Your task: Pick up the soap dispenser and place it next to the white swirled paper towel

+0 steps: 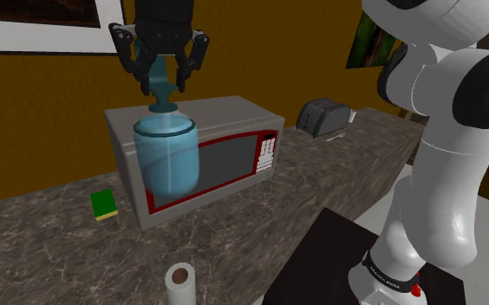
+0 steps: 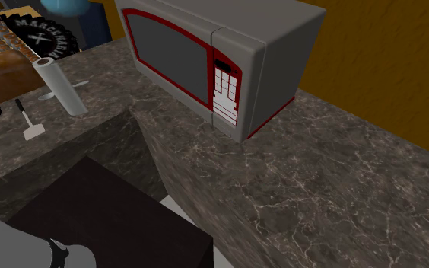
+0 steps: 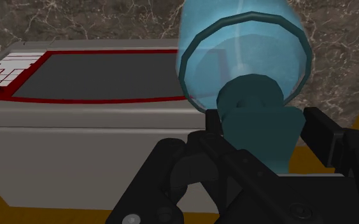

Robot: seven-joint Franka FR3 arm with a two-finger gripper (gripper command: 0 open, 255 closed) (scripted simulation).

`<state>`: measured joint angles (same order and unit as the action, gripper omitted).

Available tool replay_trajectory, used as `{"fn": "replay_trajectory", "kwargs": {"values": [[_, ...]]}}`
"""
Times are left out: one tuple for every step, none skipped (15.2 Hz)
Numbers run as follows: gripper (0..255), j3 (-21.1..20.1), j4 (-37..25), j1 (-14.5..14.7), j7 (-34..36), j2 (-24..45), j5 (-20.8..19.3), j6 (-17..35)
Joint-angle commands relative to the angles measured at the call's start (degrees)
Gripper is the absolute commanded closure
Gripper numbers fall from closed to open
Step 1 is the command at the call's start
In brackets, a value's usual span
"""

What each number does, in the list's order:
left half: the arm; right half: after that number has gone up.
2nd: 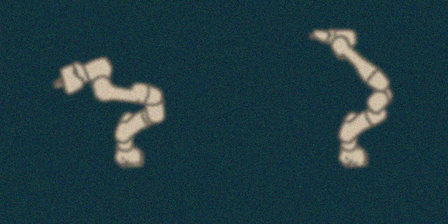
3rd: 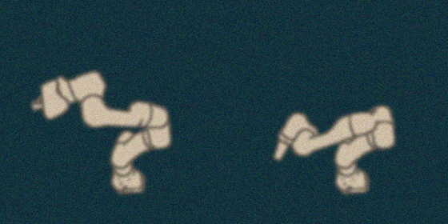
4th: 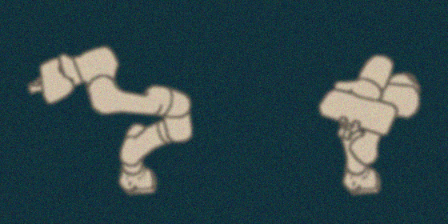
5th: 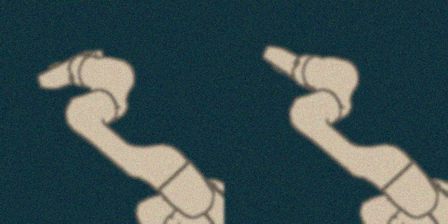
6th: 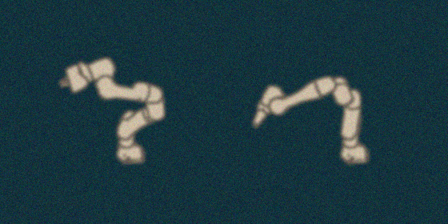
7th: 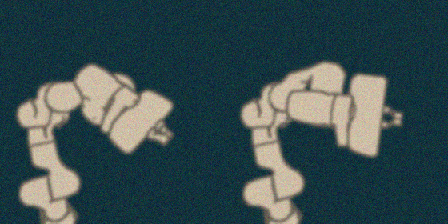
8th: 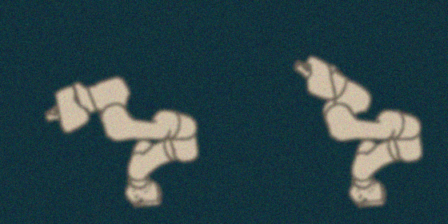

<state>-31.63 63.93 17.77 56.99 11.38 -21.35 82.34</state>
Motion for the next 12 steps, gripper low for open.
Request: {"fn": "replay_trajectory", "kwargs": {"values": [[255, 0.12, 3.49, -0.89, 0.20, -1.42, 0.98, 2.36], [255, 0.20, 5.15, -1.27, 0.26, -2.09, 1.43, 3.46], [255, 0.29, 6.74, -1.62, 0.33, -2.71, 1.84, 4.54], [255, 0.37, 8.27, -1.93, 0.39, -3.30, 2.22, 5.59], [255, 0.44, 9.75, -2.22, 0.45, -3.84, 2.57, 6.61], [255, 0.52, 11.17, -2.47, 0.52, -4.36, 2.89, 7.61], [255, 0.60, 12.55, -2.70, 0.58, -4.84, 3.18, 8.58], [255, 0.69, 13.88, -2.91, 0.65, -5.30, 3.45, 9.54], [255, 0.77, 15.17, -3.09, 0.72, -5.72, 3.70, 10.48], [255, 0.84, 16.43, -3.27, 0.79, -6.12, 3.93, 11.41], [255, 0.92, 17.65, -3.42, 0.87, -6.49, 4.14, 12.32], [255, 0.99, 18.83, -3.57, 0.95, -6.84, 4.32, 13.21]]}}
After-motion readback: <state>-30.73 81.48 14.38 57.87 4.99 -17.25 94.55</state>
